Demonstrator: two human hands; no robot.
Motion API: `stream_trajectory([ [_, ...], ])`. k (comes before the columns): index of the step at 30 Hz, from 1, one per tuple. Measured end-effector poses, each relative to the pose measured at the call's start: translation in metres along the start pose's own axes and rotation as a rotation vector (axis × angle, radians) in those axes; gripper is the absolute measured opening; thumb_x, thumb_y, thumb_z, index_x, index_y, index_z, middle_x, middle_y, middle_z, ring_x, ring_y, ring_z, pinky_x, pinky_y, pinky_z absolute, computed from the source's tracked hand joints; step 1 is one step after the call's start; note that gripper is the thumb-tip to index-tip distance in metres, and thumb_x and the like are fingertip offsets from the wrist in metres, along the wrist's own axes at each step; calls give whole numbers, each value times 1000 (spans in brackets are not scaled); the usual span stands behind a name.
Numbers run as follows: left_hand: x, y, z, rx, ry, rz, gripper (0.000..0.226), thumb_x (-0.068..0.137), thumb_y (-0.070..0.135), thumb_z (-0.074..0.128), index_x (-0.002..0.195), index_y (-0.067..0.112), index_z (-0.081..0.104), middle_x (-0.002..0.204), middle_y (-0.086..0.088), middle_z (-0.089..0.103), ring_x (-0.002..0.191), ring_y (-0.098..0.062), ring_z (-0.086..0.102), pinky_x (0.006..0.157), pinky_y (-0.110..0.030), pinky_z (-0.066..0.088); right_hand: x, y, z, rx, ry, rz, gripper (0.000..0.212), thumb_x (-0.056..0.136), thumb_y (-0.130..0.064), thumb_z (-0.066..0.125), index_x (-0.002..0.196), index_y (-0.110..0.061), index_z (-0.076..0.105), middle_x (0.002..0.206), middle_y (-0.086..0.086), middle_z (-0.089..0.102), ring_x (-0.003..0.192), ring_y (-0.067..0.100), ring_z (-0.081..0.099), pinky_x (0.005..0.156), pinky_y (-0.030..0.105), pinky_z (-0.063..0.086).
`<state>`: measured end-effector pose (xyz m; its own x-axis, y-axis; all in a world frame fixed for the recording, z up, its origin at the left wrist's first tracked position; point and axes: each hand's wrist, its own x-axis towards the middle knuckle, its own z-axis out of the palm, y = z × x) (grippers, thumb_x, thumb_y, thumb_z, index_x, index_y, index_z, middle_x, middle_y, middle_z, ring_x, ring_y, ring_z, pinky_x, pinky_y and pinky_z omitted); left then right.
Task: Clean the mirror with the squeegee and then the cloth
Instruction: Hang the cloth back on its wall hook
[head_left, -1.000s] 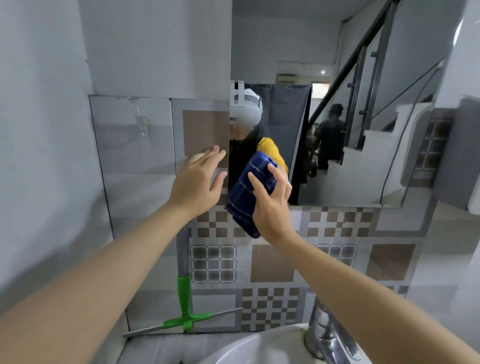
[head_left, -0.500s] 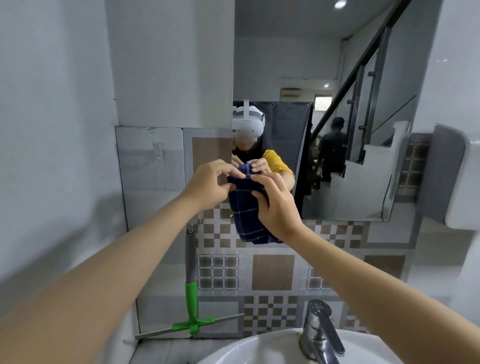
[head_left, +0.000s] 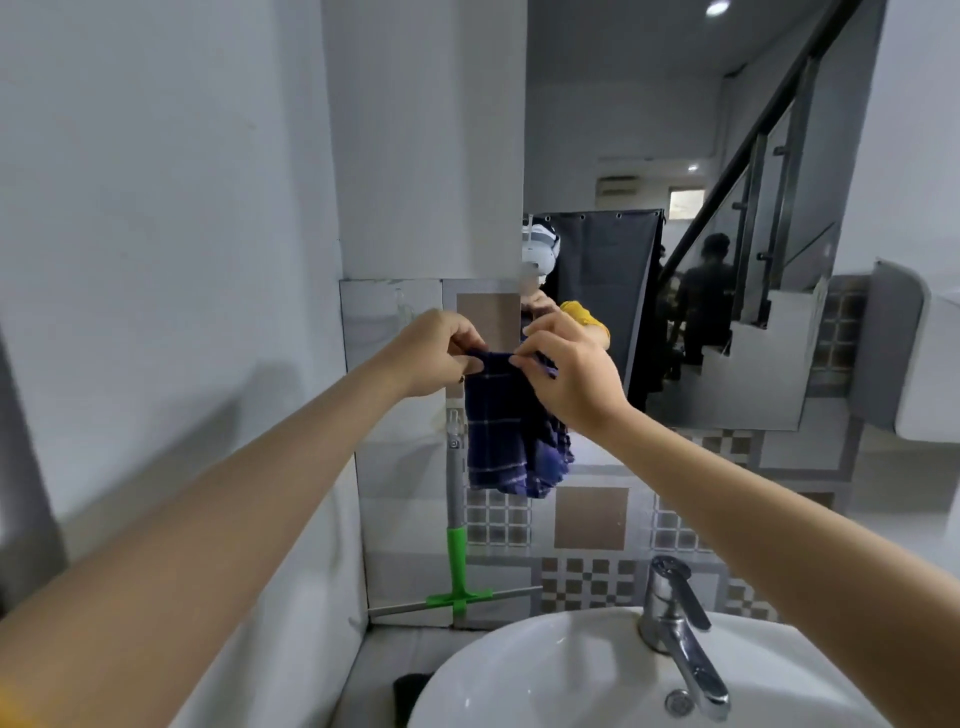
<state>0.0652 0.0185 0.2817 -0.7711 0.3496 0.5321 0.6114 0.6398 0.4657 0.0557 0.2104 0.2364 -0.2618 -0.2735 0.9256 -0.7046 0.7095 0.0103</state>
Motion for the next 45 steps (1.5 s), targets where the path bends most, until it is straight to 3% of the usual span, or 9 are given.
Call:
stream_trajectory([
  [7, -17, -16, -51, 184, -76, -162, 23, 83, 31, 67, 86, 8, 65, 86, -8, 68, 79, -22, 63, 77, -35, 52, 34, -43, 19, 91, -82, -14, 7, 86, -1, 51, 79, 0, 51, 70, 5, 49, 62, 24, 46, 56, 45, 45],
  [11, -27, -36, -69, 92, -158, -245, 10, 83, 19, 67, 80, 19, 57, 76, 1, 60, 75, -19, 57, 71, -29, 45, 52, -49, 33, 91, -191, -57, 14, 84, 1, 46, 88, -7, 57, 80, 13, 57, 70, 31, 52, 62, 49, 48],
  [17, -21, -67, -75, 3, 69, -242, 24, 79, 2, 67, 77, 21, 53, 80, -2, 60, 70, -18, 59, 72, -37, 54, 75, -34, 52, -4, -281, -63, 32, 85, 3, 49, 102, -15, 69, 100, 14, 51, 77, 31, 54, 63, 46, 51],
  [24, 21, -88, -68, 154, 422, -117, 29, 81, -10, 49, 89, 10, 70, 86, -2, 65, 72, -4, 56, 61, -3, 42, 103, -8, 77, -185, -355, -162, 35, 91, -4, 51, 118, -21, 64, 120, 13, 44, 79, 27, 51, 54, 36, 43],
  [28, 54, -98, -72, 299, 573, -31, 33, 85, -10, 42, 103, 2, 68, 101, -14, 60, 91, -21, 57, 80, -21, 42, 131, -2, 97, -315, -338, -160, 35, 95, -19, 48, 130, -22, 51, 119, 11, 39, 94, 28, 48, 58, 34, 39],
  [31, 79, -110, -75, 369, 553, -23, 34, 84, -11, 44, 106, 1, 67, 103, -17, 58, 93, -26, 56, 80, -21, 41, 147, 4, 116, -318, -261, -25, 29, 96, -24, 49, 122, -11, 47, 97, 3, 42, 86, 27, 49, 63, 38, 44],
  [38, 93, -132, -47, 344, 449, -114, 35, 82, -11, 41, 90, 5, 71, 91, -11, 56, 78, -21, 54, 72, -28, 45, 134, 19, 144, -417, -439, 94, 39, 89, -5, 55, 124, -24, 50, 121, 16, 35, 73, 26, 42, 55, 31, 37],
  [41, 82, -139, -31, 176, 522, -146, 31, 80, -10, 39, 66, 0, 65, 67, -9, 60, 61, -16, 50, 58, -30, 40, 117, 18, 153, -320, -449, 181, 45, 87, -9, 56, 129, -24, 47, 119, 13, 39, 92, 31, 48, 62, 35, 42],
  [45, 69, -138, -29, 8, 628, -209, 34, 83, -7, 39, 93, 2, 70, 86, -2, 65, 80, -17, 58, 70, -27, 47, 107, 19, 156, -73, -403, 323, 53, 84, -3, 48, 132, -26, 50, 119, 9, 53, 116, 32, 42, 82, 41, 48],
])
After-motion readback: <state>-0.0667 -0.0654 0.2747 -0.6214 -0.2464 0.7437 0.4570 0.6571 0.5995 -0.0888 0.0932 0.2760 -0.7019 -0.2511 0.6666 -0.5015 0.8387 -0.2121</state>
